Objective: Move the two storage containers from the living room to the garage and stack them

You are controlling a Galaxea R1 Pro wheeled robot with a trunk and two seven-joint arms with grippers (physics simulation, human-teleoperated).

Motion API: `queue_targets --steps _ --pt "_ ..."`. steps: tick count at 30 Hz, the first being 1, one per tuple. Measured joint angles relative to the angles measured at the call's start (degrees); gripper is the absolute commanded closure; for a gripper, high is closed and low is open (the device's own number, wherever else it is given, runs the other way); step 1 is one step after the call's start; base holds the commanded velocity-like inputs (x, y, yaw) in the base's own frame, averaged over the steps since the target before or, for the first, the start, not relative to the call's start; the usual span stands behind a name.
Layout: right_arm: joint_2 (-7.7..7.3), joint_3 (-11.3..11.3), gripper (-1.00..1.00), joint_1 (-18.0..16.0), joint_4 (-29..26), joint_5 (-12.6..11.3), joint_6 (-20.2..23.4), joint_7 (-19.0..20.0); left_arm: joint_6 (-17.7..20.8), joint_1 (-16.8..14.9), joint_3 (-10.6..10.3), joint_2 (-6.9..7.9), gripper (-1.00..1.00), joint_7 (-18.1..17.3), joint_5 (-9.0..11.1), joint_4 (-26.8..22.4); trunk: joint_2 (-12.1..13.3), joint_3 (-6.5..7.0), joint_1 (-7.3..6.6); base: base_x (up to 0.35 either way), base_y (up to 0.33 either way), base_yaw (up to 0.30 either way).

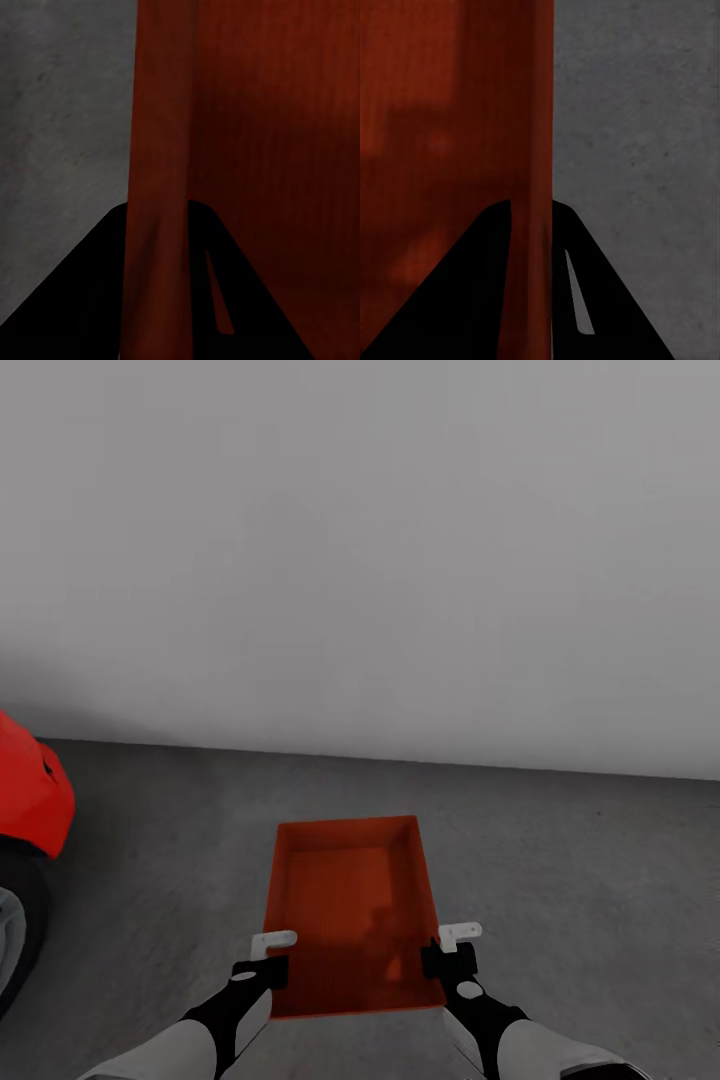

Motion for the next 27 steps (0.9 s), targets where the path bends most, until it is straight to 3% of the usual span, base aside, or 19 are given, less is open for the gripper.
queue_targets --steps 14,27 --pt "0.0 -0.14 1.0 0.0 0.0 0.05 -0.03 0.01 0.12 0.0 0.05 0.0 1.0 0.01 -0.15 -0.12 -5.62 -2.52 3.08 0.0 0.0 -0.224" --pt "0.01 -0.11 1.0 -0.01 0.02 0.05 0.03 0.02 0.13 0.01 0.07 0.01 1.0 0.01 -0.14 -0.1 -10.84 -4.85 5.93 0.0 0.0 -0.02"
